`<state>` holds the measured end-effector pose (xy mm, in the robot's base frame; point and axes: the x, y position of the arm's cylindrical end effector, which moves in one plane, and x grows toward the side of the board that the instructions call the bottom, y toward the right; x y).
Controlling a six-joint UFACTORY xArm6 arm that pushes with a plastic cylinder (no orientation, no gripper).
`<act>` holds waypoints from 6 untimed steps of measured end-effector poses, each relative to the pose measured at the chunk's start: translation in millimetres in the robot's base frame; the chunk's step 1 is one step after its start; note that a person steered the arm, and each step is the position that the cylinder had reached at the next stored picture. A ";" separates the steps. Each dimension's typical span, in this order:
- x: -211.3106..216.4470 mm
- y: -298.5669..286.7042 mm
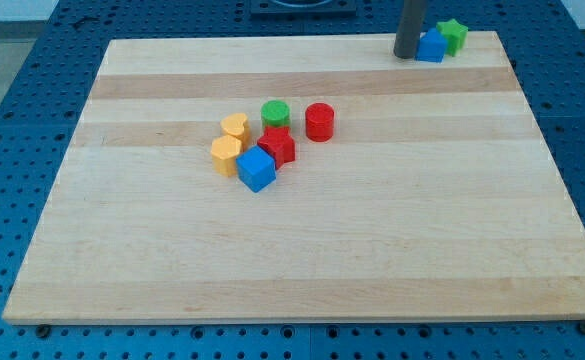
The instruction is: Push your arm closer to the red star
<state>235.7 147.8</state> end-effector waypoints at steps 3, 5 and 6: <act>149.7 16.4; 188.9 -105.7; 179.9 -153.4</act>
